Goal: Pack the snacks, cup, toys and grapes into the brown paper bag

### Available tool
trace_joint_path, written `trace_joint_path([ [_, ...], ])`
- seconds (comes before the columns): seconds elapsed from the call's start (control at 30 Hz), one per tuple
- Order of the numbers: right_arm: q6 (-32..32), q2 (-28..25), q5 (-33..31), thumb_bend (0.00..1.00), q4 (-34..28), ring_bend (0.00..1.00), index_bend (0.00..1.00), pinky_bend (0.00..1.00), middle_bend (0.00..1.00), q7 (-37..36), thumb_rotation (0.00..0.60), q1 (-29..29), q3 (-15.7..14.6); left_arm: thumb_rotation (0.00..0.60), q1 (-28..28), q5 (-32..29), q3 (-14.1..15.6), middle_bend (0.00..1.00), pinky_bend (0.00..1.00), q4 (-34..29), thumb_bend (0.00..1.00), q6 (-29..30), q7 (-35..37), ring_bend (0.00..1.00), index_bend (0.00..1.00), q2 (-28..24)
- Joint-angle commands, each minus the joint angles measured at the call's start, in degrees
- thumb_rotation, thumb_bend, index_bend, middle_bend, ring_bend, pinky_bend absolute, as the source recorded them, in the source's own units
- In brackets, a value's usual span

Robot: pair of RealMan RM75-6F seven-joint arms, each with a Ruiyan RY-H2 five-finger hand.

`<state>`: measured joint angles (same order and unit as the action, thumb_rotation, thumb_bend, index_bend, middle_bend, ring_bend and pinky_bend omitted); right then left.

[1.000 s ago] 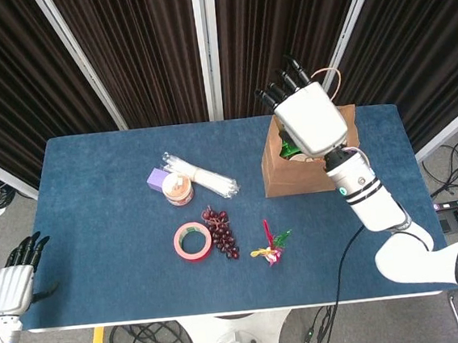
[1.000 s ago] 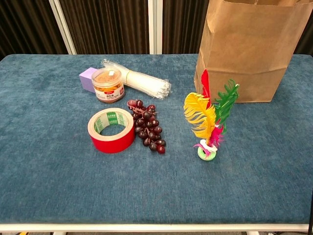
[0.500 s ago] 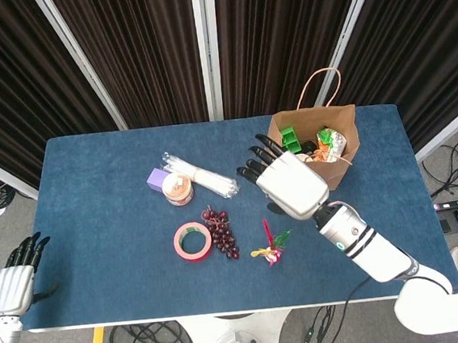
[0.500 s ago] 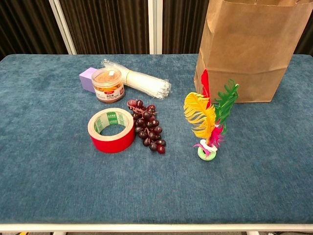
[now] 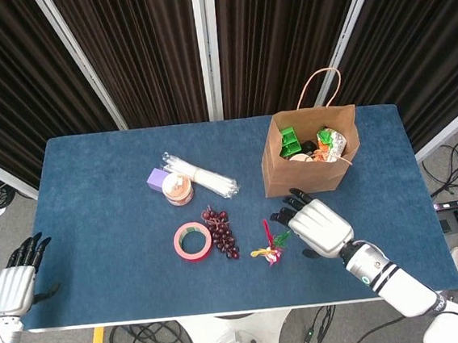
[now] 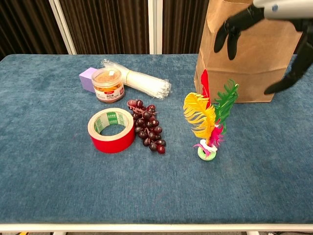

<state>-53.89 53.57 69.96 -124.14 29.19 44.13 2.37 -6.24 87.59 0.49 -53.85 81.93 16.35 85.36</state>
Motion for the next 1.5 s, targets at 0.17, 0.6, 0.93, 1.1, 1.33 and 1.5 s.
trace_joint_path([
  [0.17,-0.71,4.20,5.12,0.00,4.19,0.01,0.16,0.00,0.16,-2.49,0.600,-1.23,-0.07,0.600,0.05,0.02,-0.02,0.13,0.17,0.17,0.23,0.18,-0.19,0.03,0.14,0.06],
  [0.6,4.11,12.61,0.94,0.00,11.02,0.00,0.14,0.00,0.12,0.99,0.600,1.74,0.55,0.600,0.03,-0.09,-0.13,0.13,0.17,0.09,0.23,0.14,0.39,0.03,0.14,-0.02],
  [0.93,7.04,17.08,-4.66,0.00,13.18,0.00,0.14,0.00,0.12,4.55,0.600,4.72,0.22,0.600,0.09,-0.09,-0.21,0.13,0.17,0.16,0.23,0.38,0.63,0.03,0.14,-0.06],
  [1.1,7.10,18.94,-6.01,0.00,14.44,0.00,0.14,0.01,0.14,6.51,0.600,5.56,-0.73,0.600,0.10,-0.11,-0.27,0.13,0.17,0.06,0.23,0.48,0.76,0.03,0.14,-0.13],
  [1.33,5.37,19.72,-6.35,0.00,14.95,0.10,0.27,0.25,0.23,8.32,0.600,5.68,-1.50,0.600,0.09,-0.15,-0.33,0.13,0.17,-0.02,0.23,0.48,0.89,0.03,0.14,-0.16],
  [1.5,4.04,20.05,-6.69,0.00,15.16,0.22,0.40,0.45,0.31,9.90,0.600,5.55,-2.17,0.600,0.12,-0.04,-0.23,0.13,0.17,0.02,0.23,0.53,0.68,0.03,0.14,-0.12],
])
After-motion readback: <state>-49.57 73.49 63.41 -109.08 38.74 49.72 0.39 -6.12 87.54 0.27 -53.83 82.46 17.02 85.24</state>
